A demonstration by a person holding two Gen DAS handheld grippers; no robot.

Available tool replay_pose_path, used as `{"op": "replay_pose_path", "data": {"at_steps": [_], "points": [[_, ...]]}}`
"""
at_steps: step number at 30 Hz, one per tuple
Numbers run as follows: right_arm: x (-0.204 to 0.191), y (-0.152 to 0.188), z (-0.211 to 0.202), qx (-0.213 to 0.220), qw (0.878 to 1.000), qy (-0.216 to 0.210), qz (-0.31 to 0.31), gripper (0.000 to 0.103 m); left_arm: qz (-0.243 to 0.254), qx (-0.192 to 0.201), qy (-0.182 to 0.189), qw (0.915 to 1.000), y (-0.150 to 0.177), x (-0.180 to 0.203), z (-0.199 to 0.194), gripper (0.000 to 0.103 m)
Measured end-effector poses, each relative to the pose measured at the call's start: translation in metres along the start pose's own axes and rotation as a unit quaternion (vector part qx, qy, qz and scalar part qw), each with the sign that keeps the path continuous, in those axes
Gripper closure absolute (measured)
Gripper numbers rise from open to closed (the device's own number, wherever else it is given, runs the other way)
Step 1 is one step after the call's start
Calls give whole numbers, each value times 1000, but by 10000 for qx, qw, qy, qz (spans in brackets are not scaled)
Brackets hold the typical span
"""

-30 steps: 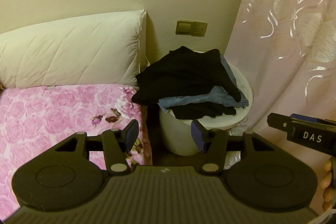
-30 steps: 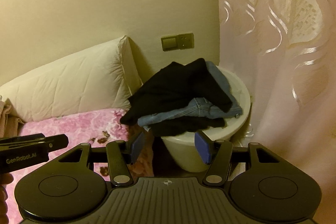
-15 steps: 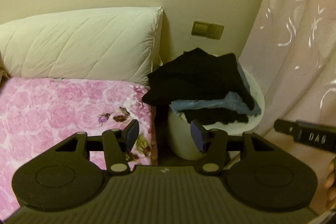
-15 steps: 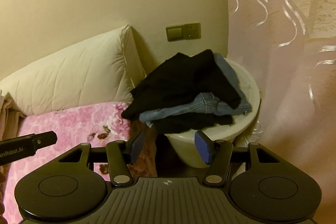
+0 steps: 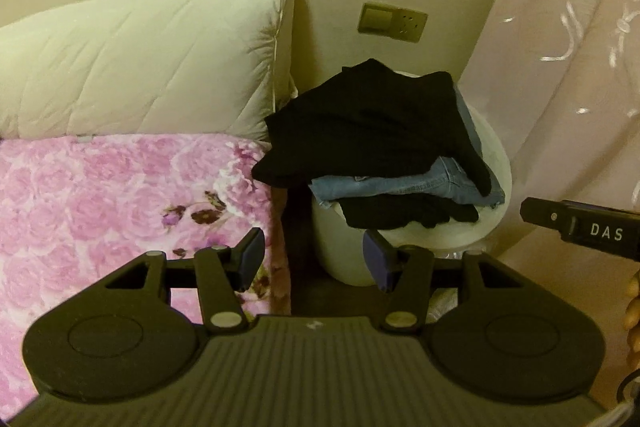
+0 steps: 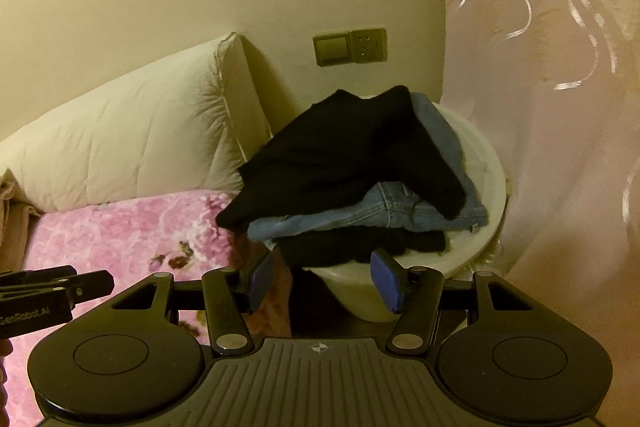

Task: Fold clothes
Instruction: 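Grasp the black garment on the pile with the left gripper while the right gripper grasps it too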

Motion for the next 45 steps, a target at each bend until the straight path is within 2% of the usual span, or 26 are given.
{"op": "replay_pose_path", "data": {"at_steps": [5,13,16,19,21,25,31,39,42,45], "points": [[24,-36,30,-183,9998,13,-64,46,-187,-351,120,9991,-34,12,41,53],[56,-95,80,-472,9988,16,-121,46,-526,-564,280,9966,-97,40,106,52],[60,-116,99,-519,9986,-117,13,46,-561,-573,261,9964,-116,47,129,50],[70,-135,118,-527,9968,-438,416,46,-737,-673,253,9947,-132,50,153,50],[77,-147,131,-554,9935,-658,743,46,-1083,-781,453,9900,-141,47,167,50],[89,-165,161,-746,9792,-1084,1543,46,-1771,-925,744,9770,-159,38,192,50],[107,-180,197,-929,9617,-1199,2282,45,-2343,-1072,877,9623,-179,30,225,50],[116,-199,236,-1013,9528,-1246,2576,45,-3080,-1060,940,9408,-196,19,274,50],[116,-204,249,-1048,9521,-1265,2581,45,-3370,-1118,1095,9284,-197,15,295,49],[118,-207,260,-1075,9511,-1278,2600,45,-3648,-950,1154,9190,-201,11,305,42]]}}
Point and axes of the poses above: each gripper's, at about its wrist camera, not at the fingertips, and z roughly the way its jaws point, x to its right, y to its underside, the point moved 7 cm from there along z, roughly the way its jaws point, and after that the axes turned 13 degrees about -x, right-handed, at the moved point
